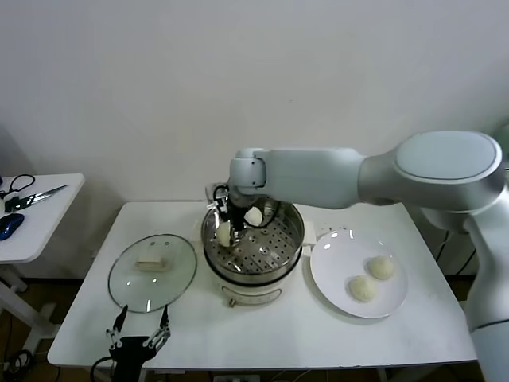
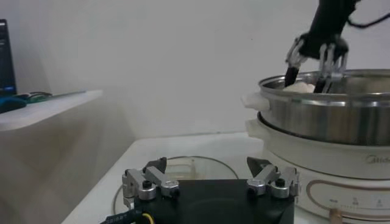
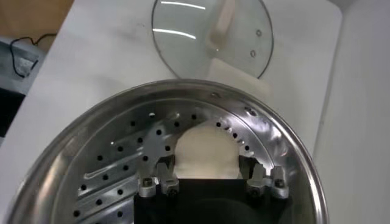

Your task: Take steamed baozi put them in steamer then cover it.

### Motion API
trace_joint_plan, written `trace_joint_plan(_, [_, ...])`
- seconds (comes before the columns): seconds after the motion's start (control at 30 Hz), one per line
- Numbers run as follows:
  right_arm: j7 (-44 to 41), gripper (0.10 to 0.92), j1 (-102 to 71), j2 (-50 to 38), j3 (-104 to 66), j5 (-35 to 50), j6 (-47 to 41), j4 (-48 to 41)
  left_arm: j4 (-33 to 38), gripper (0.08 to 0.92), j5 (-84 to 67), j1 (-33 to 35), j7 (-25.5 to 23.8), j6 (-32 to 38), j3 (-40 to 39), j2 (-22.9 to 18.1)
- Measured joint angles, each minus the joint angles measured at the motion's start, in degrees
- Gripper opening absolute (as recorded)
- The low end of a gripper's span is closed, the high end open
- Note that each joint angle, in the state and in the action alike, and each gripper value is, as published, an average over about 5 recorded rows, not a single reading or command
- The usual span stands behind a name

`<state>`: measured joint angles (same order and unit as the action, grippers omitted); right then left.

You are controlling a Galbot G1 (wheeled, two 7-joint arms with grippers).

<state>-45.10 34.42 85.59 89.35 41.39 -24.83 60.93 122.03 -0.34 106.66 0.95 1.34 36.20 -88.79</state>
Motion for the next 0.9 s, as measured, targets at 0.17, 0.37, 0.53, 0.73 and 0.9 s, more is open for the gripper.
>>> trace_joint_plan(0.17, [-0.44, 0.809, -0.23, 0.03, -0.36, -0.45, 0.67, -0.42, 0.23, 0.823, 0.01, 0.21, 0.01, 0.0, 0.04, -0.09])
trace_joint_plan(0.37, [-2.69, 0.822, 2.75, -2.75, 0.02, 0.02, 2.62, 2.02, 0.68, 0.823, 0.1, 0.39, 0.0, -0.09, 0.1, -0.2])
trace_joint_plan(0.53, [-6.39, 0.823, 8.21, -9.3, 2.02, 0.57, 5.33, 6.33, 1.1, 0.823, 0.54, 0.3, -0.13, -0.33, -0.32, -0.51])
trace_joint_plan(0.73, [-10.32, 0.823, 15.23, -21.44, 7.26, -1.23, 8.32, 13.3, 1.32, 0.823, 0.77, 0.26, -0.18, -0.4, -0.56, -0.6])
trace_joint_plan(0.9, [-11.15, 0.823, 17.09, -32.32, 10.79, -4.93, 9.1, 19.18, 1.21, 0.823, 0.82, 0.27, -0.18, -0.38, -0.77, -0.6])
